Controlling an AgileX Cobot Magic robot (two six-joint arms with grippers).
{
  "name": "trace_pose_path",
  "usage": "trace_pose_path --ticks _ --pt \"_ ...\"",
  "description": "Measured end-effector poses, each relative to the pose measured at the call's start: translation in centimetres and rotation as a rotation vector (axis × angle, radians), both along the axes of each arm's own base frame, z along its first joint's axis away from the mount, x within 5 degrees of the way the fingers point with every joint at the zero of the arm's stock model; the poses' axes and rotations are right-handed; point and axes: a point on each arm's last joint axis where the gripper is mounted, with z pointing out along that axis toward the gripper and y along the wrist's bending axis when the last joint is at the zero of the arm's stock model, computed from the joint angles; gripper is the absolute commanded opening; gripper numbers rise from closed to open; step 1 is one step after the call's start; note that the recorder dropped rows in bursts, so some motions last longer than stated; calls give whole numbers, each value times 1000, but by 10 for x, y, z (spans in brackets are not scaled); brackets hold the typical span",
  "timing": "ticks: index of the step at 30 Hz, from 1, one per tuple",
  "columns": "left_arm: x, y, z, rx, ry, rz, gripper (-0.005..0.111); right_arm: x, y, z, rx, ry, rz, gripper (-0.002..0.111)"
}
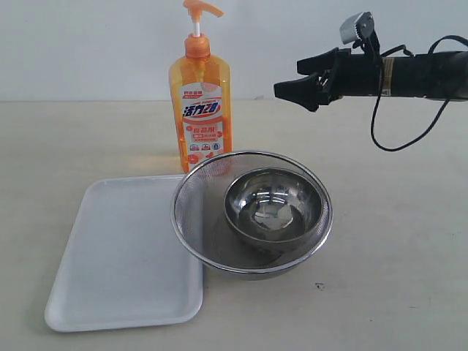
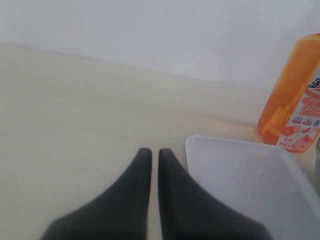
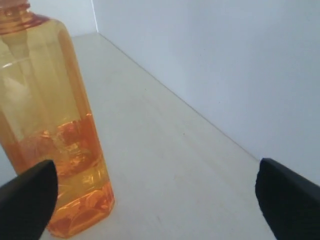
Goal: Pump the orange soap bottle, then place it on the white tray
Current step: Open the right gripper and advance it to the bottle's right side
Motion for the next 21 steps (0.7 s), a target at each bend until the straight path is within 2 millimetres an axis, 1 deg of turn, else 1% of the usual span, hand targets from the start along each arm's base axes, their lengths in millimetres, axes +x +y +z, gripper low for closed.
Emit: trace_pose_path --ticks 9,21 --pt "0 0 0 0 0 0 5 6 -2 10 103 -32 -72 105" --pt "0 0 0 0 0 0 5 7 -2 11 118 -34 -80 105"
